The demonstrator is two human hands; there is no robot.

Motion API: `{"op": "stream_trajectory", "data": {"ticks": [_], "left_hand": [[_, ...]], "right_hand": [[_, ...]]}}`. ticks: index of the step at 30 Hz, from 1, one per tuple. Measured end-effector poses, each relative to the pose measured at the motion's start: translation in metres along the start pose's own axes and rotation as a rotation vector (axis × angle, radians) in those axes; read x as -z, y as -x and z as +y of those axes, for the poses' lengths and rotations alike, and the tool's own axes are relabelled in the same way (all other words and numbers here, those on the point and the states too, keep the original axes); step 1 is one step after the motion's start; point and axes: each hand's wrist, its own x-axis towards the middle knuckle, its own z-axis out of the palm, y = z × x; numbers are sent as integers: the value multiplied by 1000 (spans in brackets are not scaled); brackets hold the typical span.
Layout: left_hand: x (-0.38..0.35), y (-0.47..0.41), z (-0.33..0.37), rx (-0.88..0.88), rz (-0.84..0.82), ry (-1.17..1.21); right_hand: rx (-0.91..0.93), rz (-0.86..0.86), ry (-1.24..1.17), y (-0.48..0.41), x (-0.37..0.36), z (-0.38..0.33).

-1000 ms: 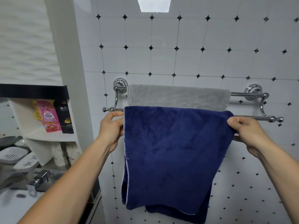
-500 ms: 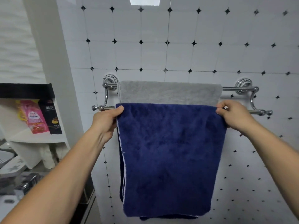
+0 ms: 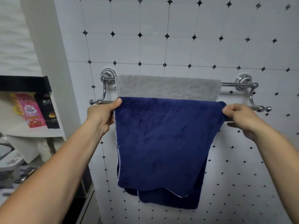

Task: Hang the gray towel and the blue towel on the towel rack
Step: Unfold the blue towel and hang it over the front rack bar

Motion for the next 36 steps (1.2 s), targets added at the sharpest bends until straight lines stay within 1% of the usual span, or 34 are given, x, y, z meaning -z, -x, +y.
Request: {"op": "stream_trajectory", "data": {"ticks": [3,5,9,14,17,19,20,21,22,23,24,25,26,28,30,33,36], "left_hand": [[2,5,-4,-32,-33,-18],[6,8,-8,-47,-86,-66],[13,12,-19,-68,-94,-151],[30,16,-44,-28,-81,-170],[38,20,-54,-12,-136,-177],[37,20,-51,-21,-211,-181],[35,19,-46,-36,-244,-186],[32,17,-40,-48,-275,-189],[27,15,-32,-51,-308,-180],[21,14,-24,-42,-337,-154],[14,12,-17,-25,-350,-112],[8,11,-11,-3,-339,-64],[1,10,-6,18,-306,-26],[-7,8,0,48,-227,10],[-10,10,5,60,-198,13],[-5,11,11,68,-186,19],[-1,8,19,93,-166,64]], "right_hand": [[-47,-27,-266,7,-11,20],[-48,-40,-310,7,-12,28],[-7,-42,-291,6,-8,30],[-46,-105,-272,19,-2,51],[-69,-97,-219,26,-6,60],[-42,-35,-146,23,-9,53],[4,40,-72,20,-9,45],[92,141,45,15,-8,36],[223,242,190,10,-7,23],[372,304,344,4,-4,11],[514,305,495,-1,-3,-2],[618,264,637,-7,-4,-13],[665,200,755,-13,-6,-23],[648,82,903,-22,-13,-36],[587,19,938,-30,-16,-39],[516,26,921,-36,-4,-40],[518,60,790,-36,17,-40]]}}
